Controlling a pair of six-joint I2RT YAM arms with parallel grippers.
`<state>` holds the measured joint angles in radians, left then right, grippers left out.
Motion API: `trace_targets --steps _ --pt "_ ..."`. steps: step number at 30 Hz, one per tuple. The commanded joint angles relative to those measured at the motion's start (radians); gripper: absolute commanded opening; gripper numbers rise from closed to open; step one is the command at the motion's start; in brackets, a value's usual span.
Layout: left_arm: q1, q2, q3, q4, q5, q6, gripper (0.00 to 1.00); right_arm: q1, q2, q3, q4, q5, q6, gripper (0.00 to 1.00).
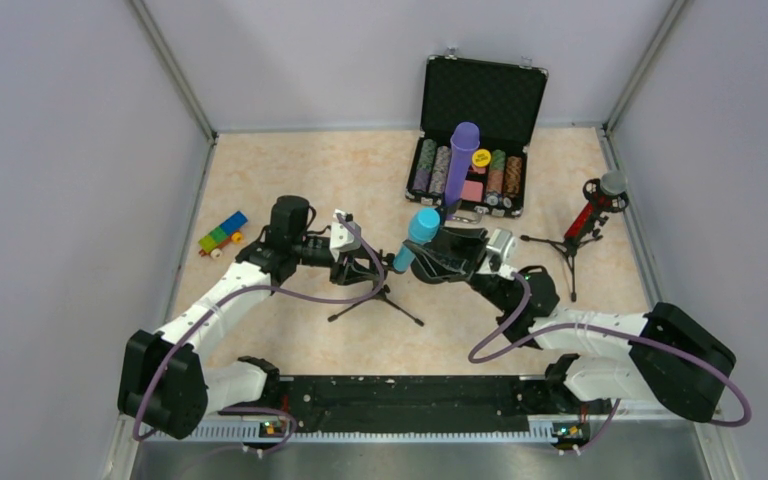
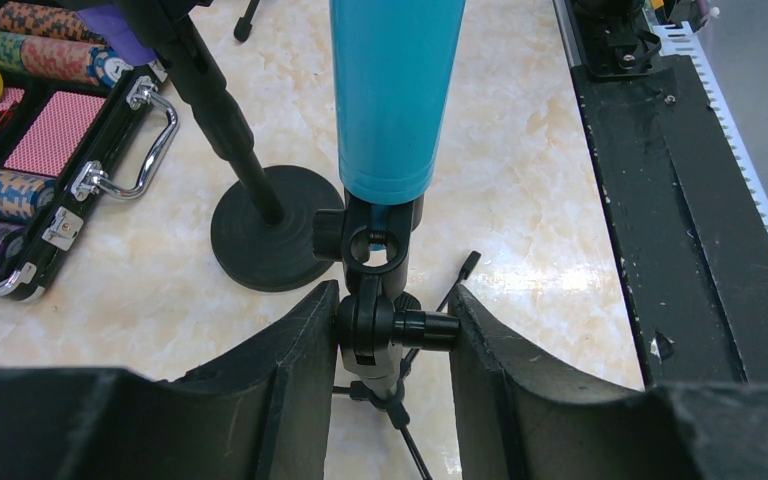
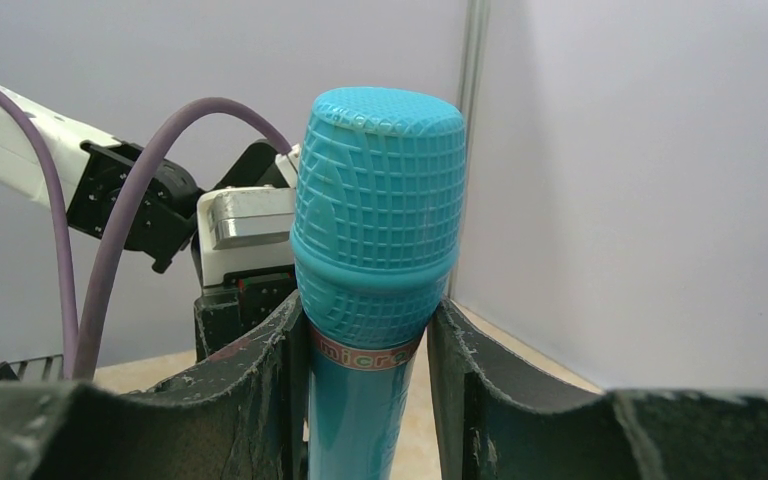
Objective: Attach the microphones to the stand
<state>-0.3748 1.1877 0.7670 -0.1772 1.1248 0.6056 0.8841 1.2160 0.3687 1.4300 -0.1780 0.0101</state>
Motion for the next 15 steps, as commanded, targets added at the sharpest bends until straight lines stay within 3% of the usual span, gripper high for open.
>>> trace_targets --steps 1,7,13,15 --pt "-0.004 0.006 0.024 -0.021 0.029 0.042 0.18 0.010 0.041 -0.022 -0.346 -0.050 -0.033 0.10" --pt "-0.005 0.003 0.026 -0.027 0.021 0.049 0.19 0.010 -0.016 0.083 -0.461 -0.131 -0.037 0.47" --pt "-0.006 0.003 0.025 -0.027 0.022 0.051 0.21 0.010 -0.103 0.095 -0.463 -0.106 -0.017 0.71" --pt "-0.005 0.002 0.024 -0.029 0.023 0.054 0.22 0.009 -0.133 0.087 -0.470 -0.089 -0.018 0.75"
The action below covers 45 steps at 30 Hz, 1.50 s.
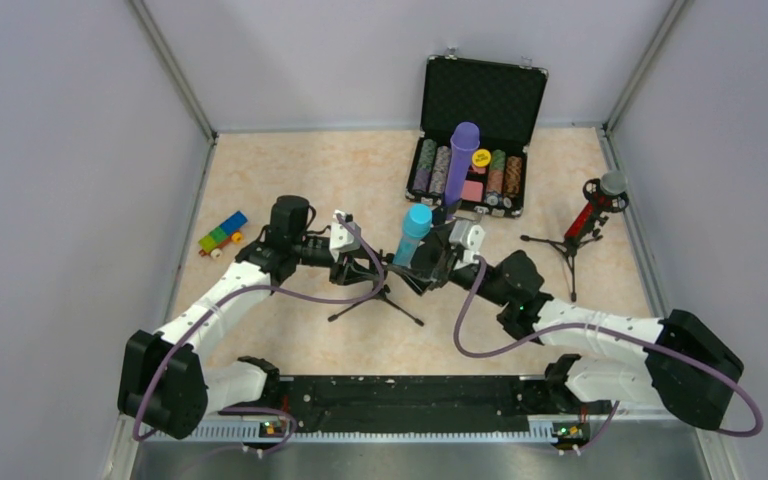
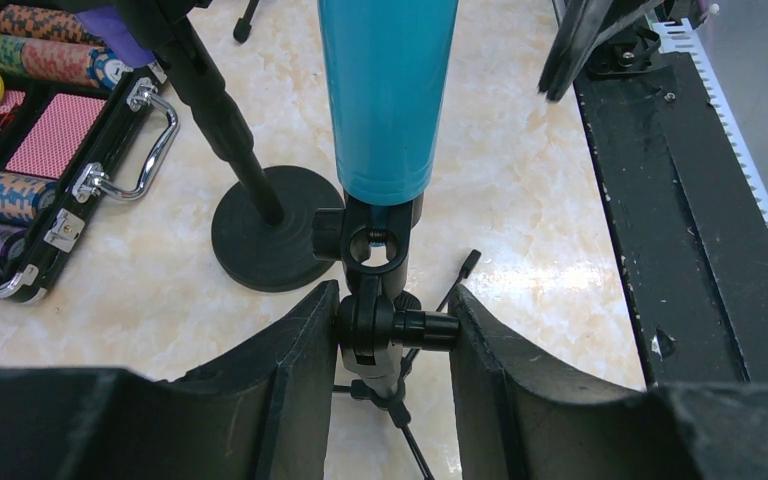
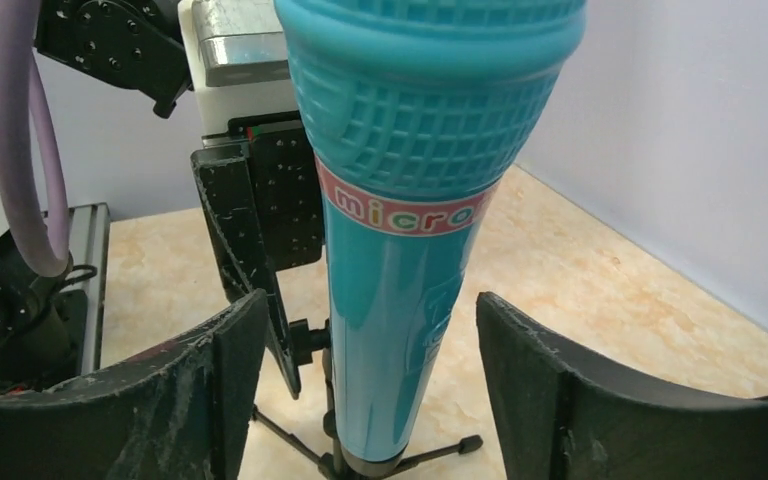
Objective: Attach the microphones to the stand
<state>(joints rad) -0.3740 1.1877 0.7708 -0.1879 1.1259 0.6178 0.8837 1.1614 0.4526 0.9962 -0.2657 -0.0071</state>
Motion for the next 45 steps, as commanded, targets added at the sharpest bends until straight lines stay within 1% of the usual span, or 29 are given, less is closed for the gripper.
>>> trace_targets --steps 1,4,6,8,11,13,15,16,18,19,23,24,28,33,39,42,45 --pt "-0.005 0.000 0.020 -0.017 0.019 0.043 0.24 0.010 -0.097 -0.003 -0.042 0.010 0.000 0.76" --pt "-0.006 -0.010 0.017 -0.019 0.020 0.049 0.36 0.011 -0.149 -0.019 -0.075 0.026 0.000 0.80" --pt "-0.005 -0.015 0.012 -0.012 0.024 0.049 0.41 0.010 -0.187 -0.027 -0.112 0.042 0.000 0.81" --pt "-0.005 -0.017 0.007 -0.002 0.030 0.044 0.44 0.009 -0.222 -0.037 -0.149 0.056 -0.001 0.82" --pt "-0.005 -0.016 0.008 0.003 0.044 0.043 0.44 0.011 -0.276 -0.060 -0.199 0.071 0.000 0.82" --pt "-0.006 -0.017 0.006 0.008 0.043 0.040 0.41 0.009 -0.309 -0.079 -0.236 0.077 0.000 0.82" --pt "-0.006 -0.015 0.007 0.009 0.041 0.039 0.34 0.010 -0.343 -0.098 -0.281 0.081 0.000 0.82" --pt "-0.006 -0.014 0.009 0.008 0.043 0.038 0.28 0.010 -0.365 -0.109 -0.315 0.081 0.000 0.82" --pt "-0.006 -0.015 0.014 0.006 0.049 0.040 0.13 0.011 -0.399 -0.124 -0.368 0.080 0.000 0.82" --pt "-0.006 -0.014 0.018 0.004 0.053 0.040 0.09 0.011 -0.414 -0.133 -0.393 0.080 -0.002 0.82" --pt "-0.006 -0.032 0.022 0.017 0.063 0.028 0.02 0.010 -0.455 -0.171 -0.440 0.084 -0.018 0.82" --pt "-0.006 -0.040 0.017 0.043 0.060 0.010 0.01 0.010 -0.461 -0.182 -0.441 0.086 -0.024 0.82" --pt "-0.006 -0.092 -0.008 0.139 0.033 -0.071 0.00 0.011 -0.453 -0.201 -0.420 0.074 -0.044 0.80" --pt "-0.006 -0.147 0.053 0.104 0.019 -0.112 0.00 0.010 -0.384 -0.198 -0.342 0.030 -0.043 0.77" --pt "-0.021 -0.200 0.091 0.125 -0.002 -0.224 0.00 0.010 -0.257 -0.162 -0.194 -0.031 -0.032 0.74" --pt "-0.037 -0.236 0.082 0.178 -0.022 -0.301 0.00 0.010 -0.205 -0.133 -0.137 -0.052 -0.033 0.74" --pt "-0.051 -0.258 0.066 0.286 -0.049 -0.402 0.00 0.011 -0.159 -0.116 -0.072 -0.069 -0.024 0.74"
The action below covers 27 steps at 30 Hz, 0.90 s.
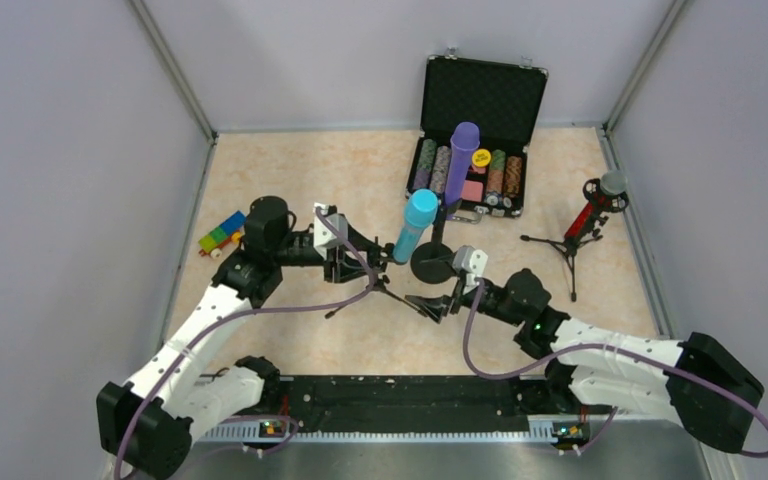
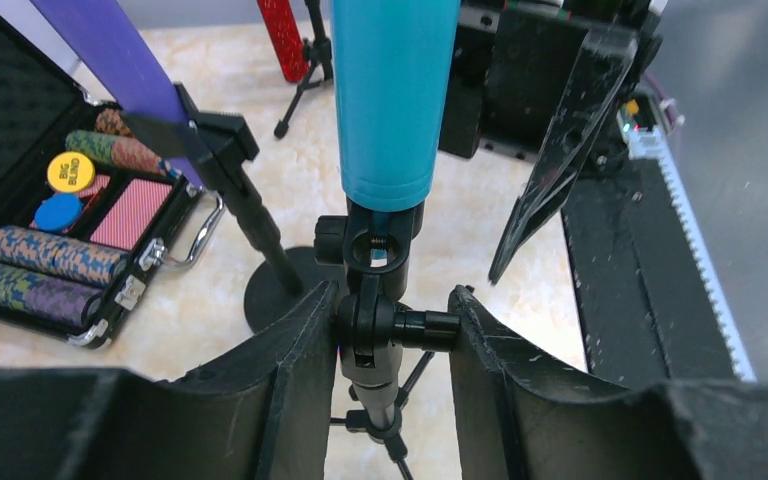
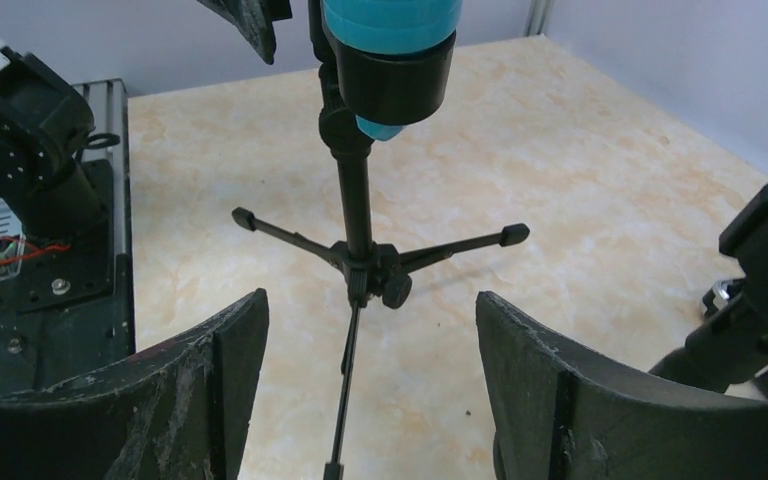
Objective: Attach the microphones to the stand
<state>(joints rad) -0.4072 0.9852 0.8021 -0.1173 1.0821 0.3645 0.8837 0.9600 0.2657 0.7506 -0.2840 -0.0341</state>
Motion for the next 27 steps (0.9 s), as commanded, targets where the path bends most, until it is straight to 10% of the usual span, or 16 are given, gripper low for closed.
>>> trace_targets --steps 1,27 --pt "-0.023 -0.063 0.032 0.237 -0.014 -0.176 0.00 0.011 0.055 0.074 0.199 -0.057 0.008 0.74" --pt "-0.120 -0.086 0.091 0.428 -0.074 -0.424 0.00 0.067 0.338 0.151 0.491 -0.099 0.084 0.48"
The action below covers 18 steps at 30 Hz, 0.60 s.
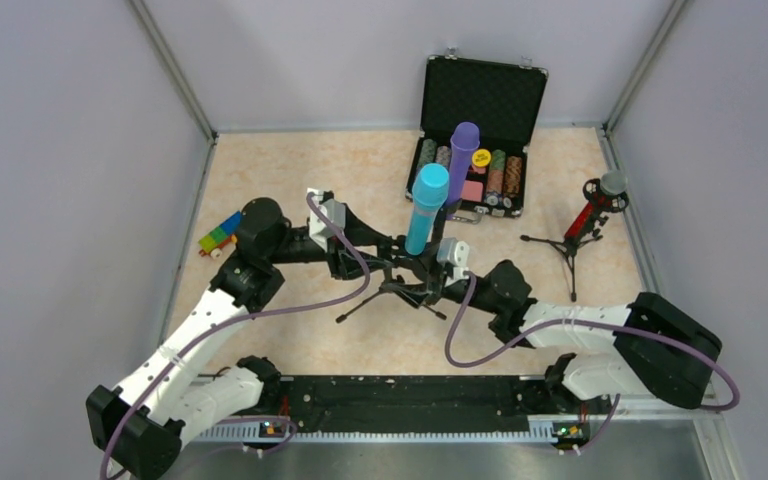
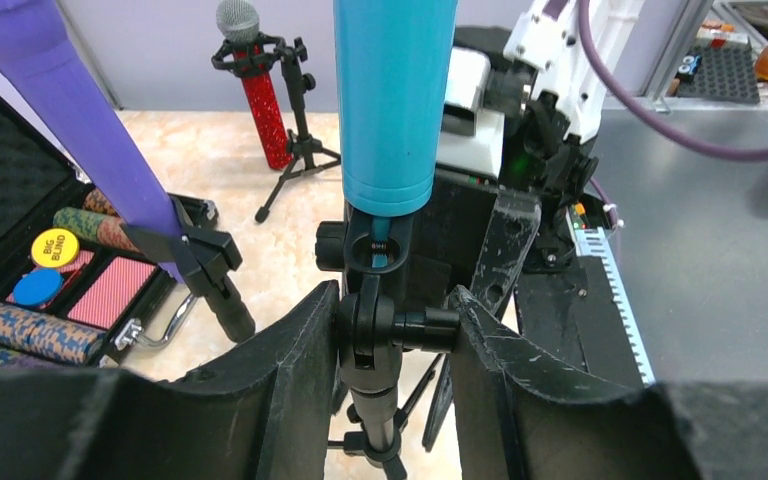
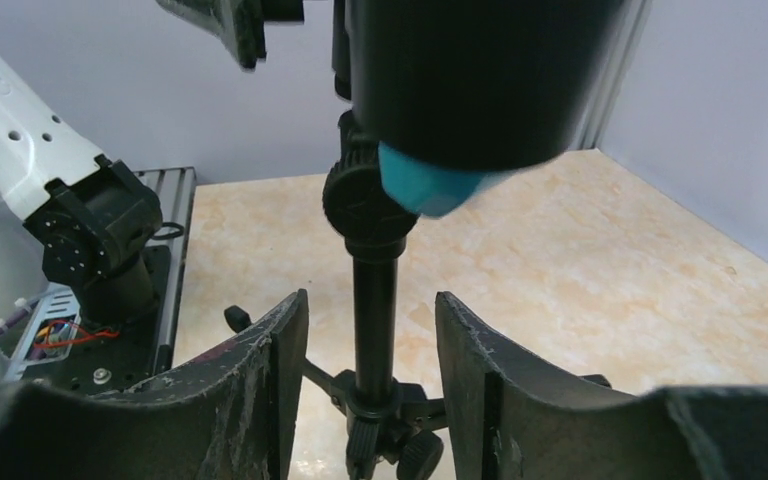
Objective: Attach the microphones to the stand
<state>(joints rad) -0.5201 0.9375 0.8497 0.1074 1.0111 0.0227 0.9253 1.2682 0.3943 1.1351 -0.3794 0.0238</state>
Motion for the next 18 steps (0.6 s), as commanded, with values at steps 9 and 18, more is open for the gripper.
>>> trace_targets --steps 9,18 --pt "-0.015 -0.051 0.046 0.261 -0.018 -0.135 0.00 0.034 0.105 0.026 0.128 -0.002 0.056 0.24" --pt "-0.018 -0.073 0.048 0.288 -0.046 -0.173 0.00 0.037 0.115 0.026 0.069 0.019 0.043 0.00"
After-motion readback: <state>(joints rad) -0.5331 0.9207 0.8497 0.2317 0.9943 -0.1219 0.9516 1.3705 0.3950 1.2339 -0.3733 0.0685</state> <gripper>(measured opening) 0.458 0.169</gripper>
